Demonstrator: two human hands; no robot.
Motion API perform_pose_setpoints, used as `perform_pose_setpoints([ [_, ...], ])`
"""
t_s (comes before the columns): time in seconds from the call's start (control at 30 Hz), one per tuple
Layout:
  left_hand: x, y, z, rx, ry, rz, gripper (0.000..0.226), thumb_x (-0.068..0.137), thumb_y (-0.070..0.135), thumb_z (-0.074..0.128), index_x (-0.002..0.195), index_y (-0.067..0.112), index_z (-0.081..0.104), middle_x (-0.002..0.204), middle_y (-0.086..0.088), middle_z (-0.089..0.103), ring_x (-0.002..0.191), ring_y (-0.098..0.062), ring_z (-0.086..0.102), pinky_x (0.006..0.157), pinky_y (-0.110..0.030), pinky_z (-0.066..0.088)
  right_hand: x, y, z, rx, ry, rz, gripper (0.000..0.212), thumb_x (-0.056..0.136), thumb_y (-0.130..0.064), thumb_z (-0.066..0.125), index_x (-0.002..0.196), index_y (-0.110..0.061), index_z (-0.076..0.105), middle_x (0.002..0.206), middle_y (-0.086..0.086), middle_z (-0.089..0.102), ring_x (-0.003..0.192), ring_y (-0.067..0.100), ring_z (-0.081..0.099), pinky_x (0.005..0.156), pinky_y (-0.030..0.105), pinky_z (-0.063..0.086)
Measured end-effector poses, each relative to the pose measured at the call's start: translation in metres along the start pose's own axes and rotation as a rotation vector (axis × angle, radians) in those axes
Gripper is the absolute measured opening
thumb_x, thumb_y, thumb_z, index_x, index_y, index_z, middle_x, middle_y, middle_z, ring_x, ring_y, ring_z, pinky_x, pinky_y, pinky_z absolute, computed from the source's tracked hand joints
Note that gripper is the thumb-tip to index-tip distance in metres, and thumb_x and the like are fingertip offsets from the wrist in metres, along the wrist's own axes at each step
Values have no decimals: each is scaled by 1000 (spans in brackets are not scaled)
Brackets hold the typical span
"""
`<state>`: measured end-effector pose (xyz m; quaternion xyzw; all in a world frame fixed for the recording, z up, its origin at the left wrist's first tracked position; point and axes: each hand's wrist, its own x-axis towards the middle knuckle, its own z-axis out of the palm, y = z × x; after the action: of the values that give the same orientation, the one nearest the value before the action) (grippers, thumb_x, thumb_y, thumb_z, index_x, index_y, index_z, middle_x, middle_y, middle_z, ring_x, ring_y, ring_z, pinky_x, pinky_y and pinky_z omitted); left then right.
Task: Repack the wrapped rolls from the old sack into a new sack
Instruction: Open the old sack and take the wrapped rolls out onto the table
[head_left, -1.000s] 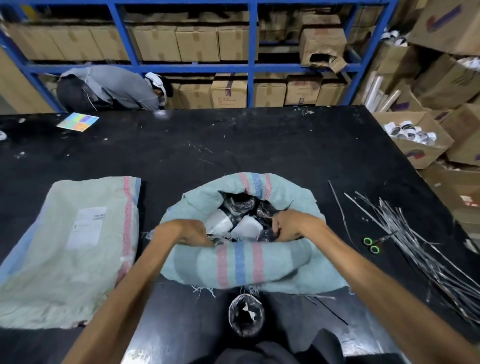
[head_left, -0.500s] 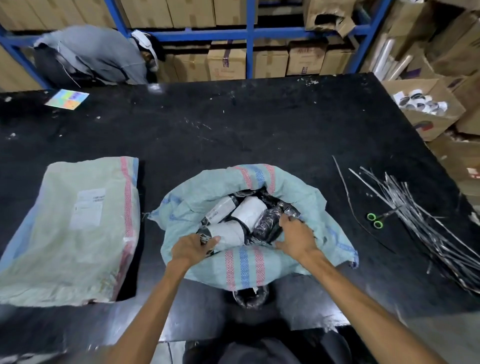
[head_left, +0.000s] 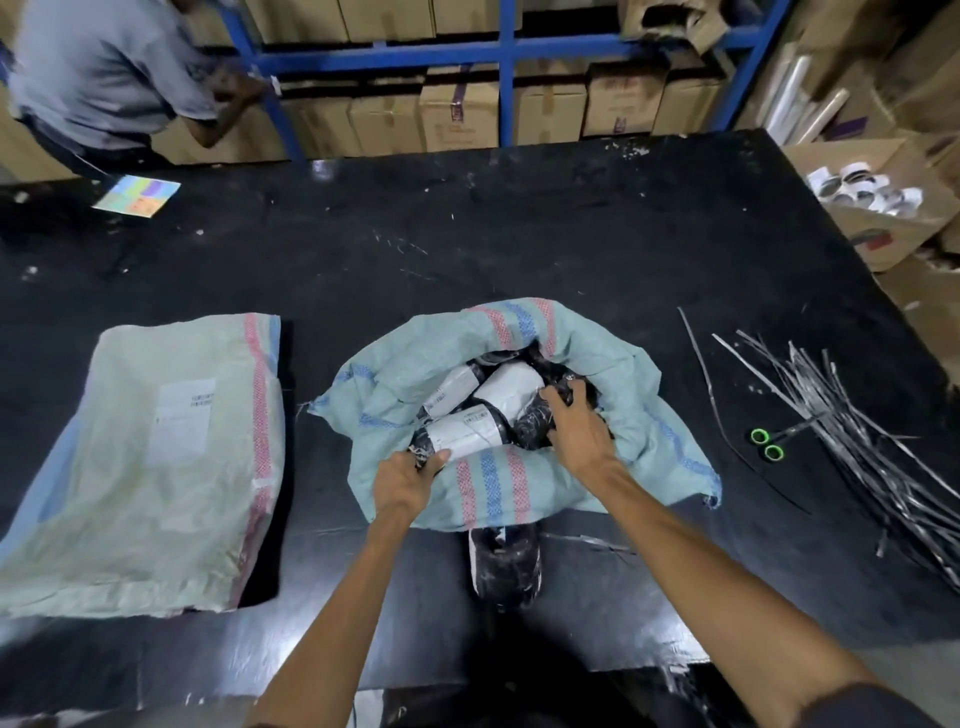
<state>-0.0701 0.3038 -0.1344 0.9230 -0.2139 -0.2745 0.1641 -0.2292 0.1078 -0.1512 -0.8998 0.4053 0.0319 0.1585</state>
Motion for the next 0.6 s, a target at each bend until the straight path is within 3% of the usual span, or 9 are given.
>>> perform_pose_setpoints([
  [0.07,4,15,-5,-3,33,-6,60,87,64,59,63,10,53,61,-5,60,55,-18,56,49,-27,39,12,2,-9,16,-5,5,72,81,1,70,140,-23,37,147,17,24,91,33,64,79,42,59],
  [0.17,-1,42,-20,232,154,11,48,88,54,67,90,5,69,89,-9,72,82,-24,71,65,-32,53,22,10,-18,60,-58,-9,74,77,-14,77,139,-24,38,144,14,28,101,33,62,86,42,58],
  [0.27,-13,70,-31,408,271,66,42,90,44,64,106,6,66,96,-9,72,89,-26,71,68,-35,56,23,17,-21,89,-86,-31,75,76,-21,78,140,-25,39,142,12,33,105,32,61,86,42,57],
  [0.37,-12,89,-36,396,416,296,32,89,34,66,105,7,65,97,-11,69,99,-29,62,75,-40,54,22,15,-25,74,-50,-38,74,73,-27,77,138,-22,42,136,10,39,109,29,57,80,42,58],
  [0.47,13,102,-30,225,326,473,18,89,21,65,94,5,70,91,-14,68,85,-31,65,70,-39,55,26,12,-31,-6,49,-112,64,74,-19,73,133,-17,49,132,8,46,117,28,49,80,42,58],
  [0.6,51,108,-16,227,-32,421,25,91,25,60,97,2,68,96,-15,70,91,-32,67,73,-39,54,47,6,-38,69,84,-239,47,82,-10,62,129,-8,59,128,10,57,117,30,52,94,39,52],
])
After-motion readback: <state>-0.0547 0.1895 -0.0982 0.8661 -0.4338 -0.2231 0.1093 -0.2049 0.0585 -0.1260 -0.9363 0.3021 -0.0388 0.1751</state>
